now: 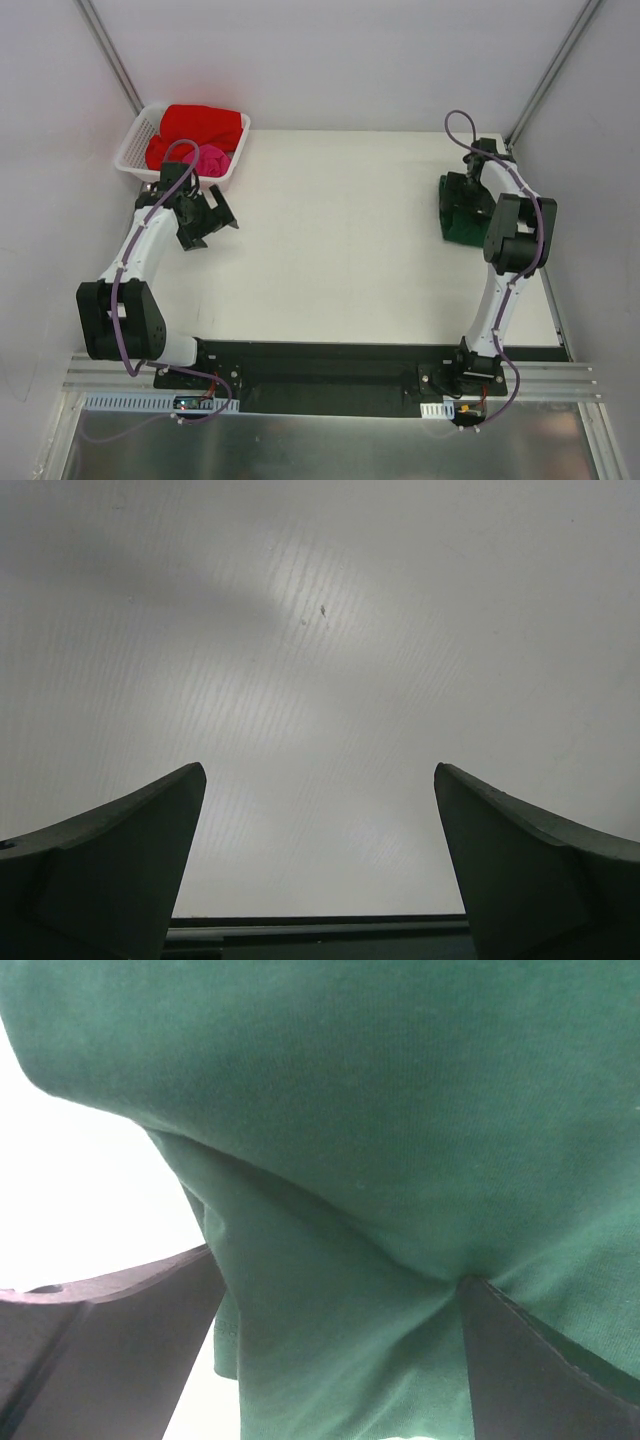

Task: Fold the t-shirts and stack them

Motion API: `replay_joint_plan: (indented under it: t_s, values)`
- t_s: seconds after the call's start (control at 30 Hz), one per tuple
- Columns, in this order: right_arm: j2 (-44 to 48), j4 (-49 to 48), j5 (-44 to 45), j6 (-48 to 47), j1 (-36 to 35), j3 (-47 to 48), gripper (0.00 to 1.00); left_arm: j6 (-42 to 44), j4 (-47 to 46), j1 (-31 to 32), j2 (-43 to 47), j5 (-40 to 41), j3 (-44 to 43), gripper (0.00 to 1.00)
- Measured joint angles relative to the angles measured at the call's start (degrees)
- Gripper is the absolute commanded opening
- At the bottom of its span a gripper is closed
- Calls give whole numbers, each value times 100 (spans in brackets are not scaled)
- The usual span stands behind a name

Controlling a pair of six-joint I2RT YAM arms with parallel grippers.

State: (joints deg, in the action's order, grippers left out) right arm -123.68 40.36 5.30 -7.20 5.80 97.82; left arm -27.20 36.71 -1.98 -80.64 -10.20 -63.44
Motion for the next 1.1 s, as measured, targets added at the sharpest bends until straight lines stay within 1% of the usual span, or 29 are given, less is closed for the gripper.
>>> replay_joint_plan:
  t_s: [0.27,0.43,0.53,0.6,0.63,0.7,0.77,0.83,0.93,1.0,1.07,1.1]
  values:
    - [234,-136,-68,-619,39,-352,100,9,4,0,-74,0,-85,99]
    - [479,42,-636,-651,382,-420,100,46,9,0,-79,-20,-133,99]
    - [946,240,-881,-461,490,-417,100,94,24,0,-79,-87,-234,99]
    - [1567,297,-1047,-197,439,-422,100,149,39,0,-79,-149,-369,99]
    - [1978,275,-1145,-39,389,-437,97,179,42,0,-79,-160,-431,99]
    - [3014,-35,-1423,319,273,-643,96,254,20,0,-46,-175,-529,99]
    - [4297,-481,-1635,649,138,-1252,96,278,0,0,63,-219,-520,99]
    - [5613,-874,-1851,1023,-20,-2065,96,282,-90,0,271,-337,-393,99]
    - [7066,-1261,-2107,1534,-149,-3289,96,278,-208,0,748,-527,50,99]
    - [7477,-1370,-2083,1781,-181,-3934,96,275,-190,0,1012,-638,332,99]
    - [7361,-1335,-1928,1932,-188,-4312,96,275,-190,0,1113,-752,483,99]
    - [7112,-1281,-1762,1969,-192,-4354,97,275,-195,0,1123,-787,520,99]
